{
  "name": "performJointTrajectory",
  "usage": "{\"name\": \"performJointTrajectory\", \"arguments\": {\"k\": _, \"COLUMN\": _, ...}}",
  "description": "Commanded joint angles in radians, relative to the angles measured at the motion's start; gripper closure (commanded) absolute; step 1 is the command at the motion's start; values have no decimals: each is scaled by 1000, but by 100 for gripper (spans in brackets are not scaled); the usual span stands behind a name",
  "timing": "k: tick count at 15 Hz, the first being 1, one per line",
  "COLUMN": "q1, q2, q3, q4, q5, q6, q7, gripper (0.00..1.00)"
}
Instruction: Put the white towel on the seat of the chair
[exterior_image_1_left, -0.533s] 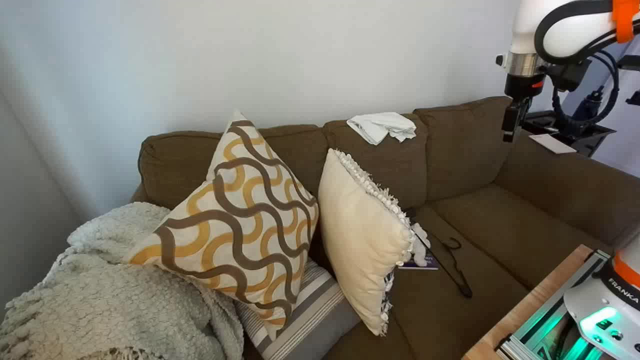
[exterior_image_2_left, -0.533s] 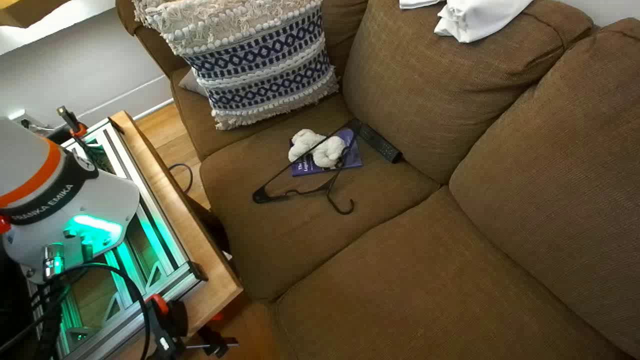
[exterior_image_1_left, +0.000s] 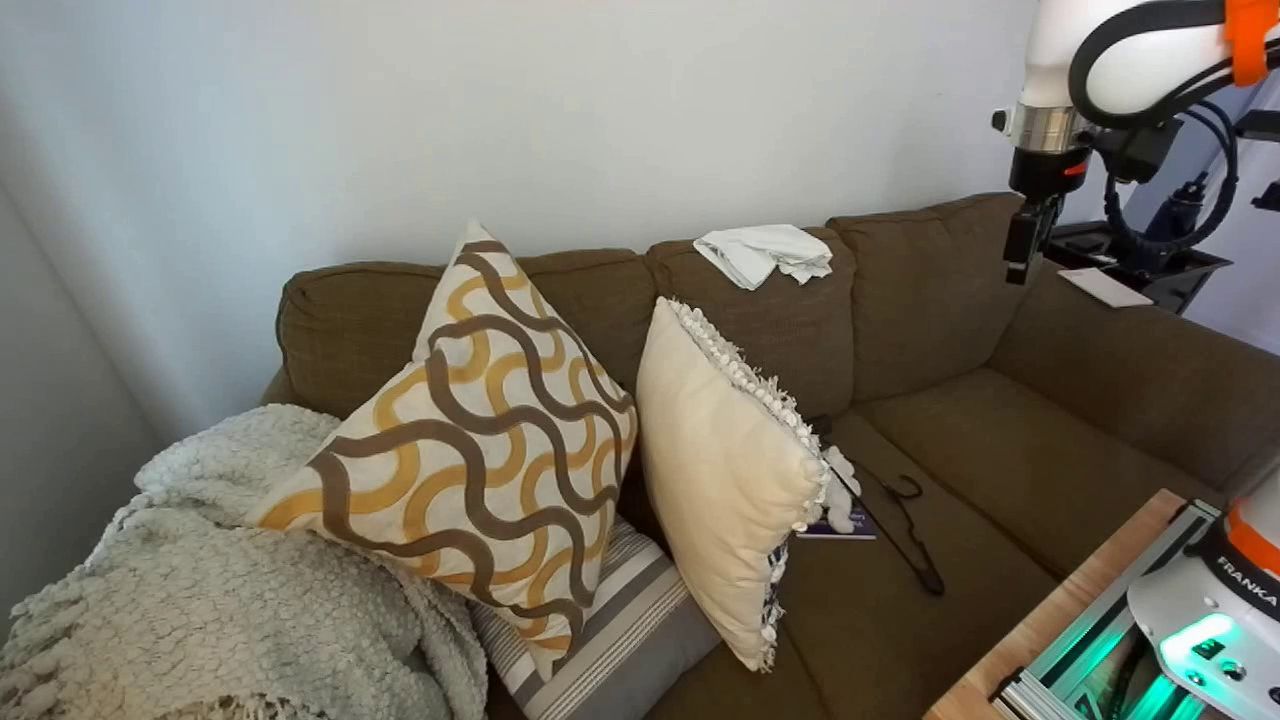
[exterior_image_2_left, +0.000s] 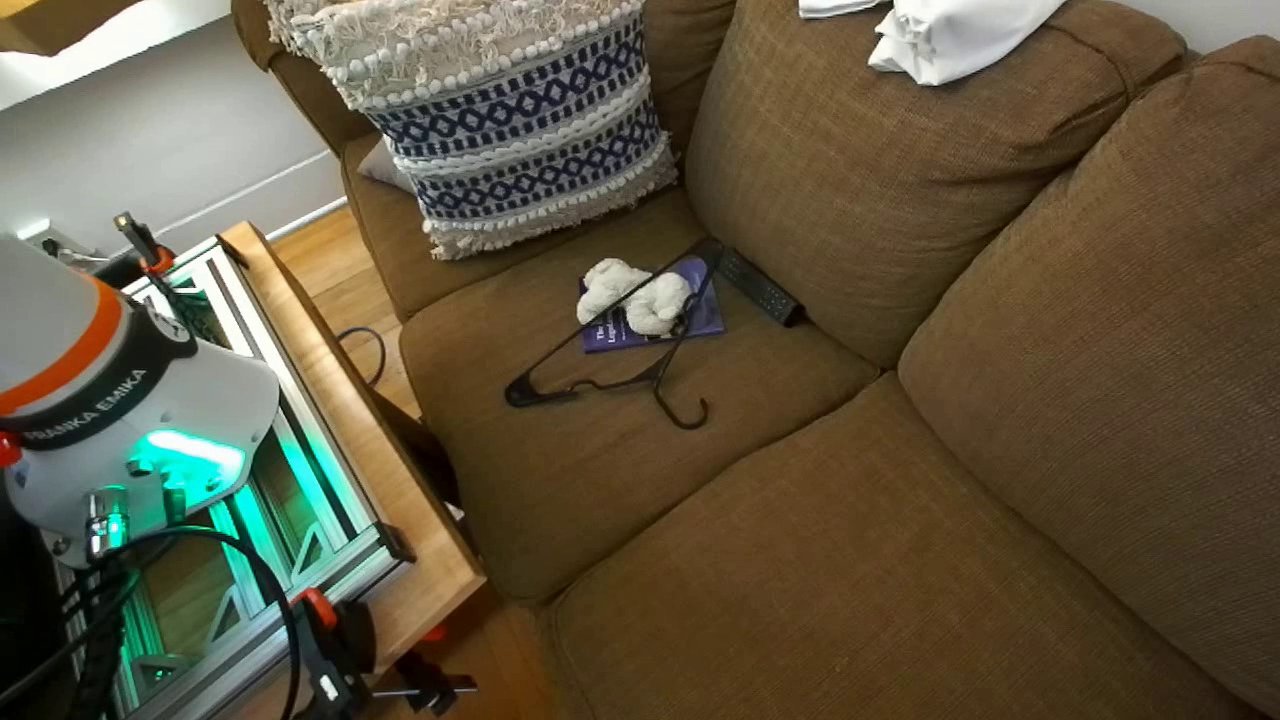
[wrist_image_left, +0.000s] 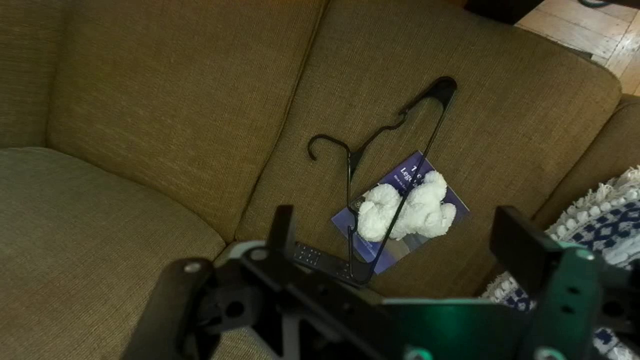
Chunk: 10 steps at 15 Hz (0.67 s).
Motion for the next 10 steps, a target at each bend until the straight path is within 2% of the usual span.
{"name": "performJointTrajectory", "arguments": {"k": 1, "q1": 0, "q2": 13, "q3": -19, "q4": 8, "q5": 8, "q6": 39, "q7": 45, "gripper": 0}}
{"name": "performJointTrajectory", "arguments": {"k": 6, "q1": -49, "q2": 86, "q3": -101, "q4": 30, "q5": 60, "q6": 320, "q7": 125, "gripper": 0}}
{"name": "performJointTrajectory", "arguments": {"k": 10, "q1": -49, "q2": 212, "q3": -201, "q4": 81, "q5": 180, "q6": 591, "q7": 28, "gripper": 0}}
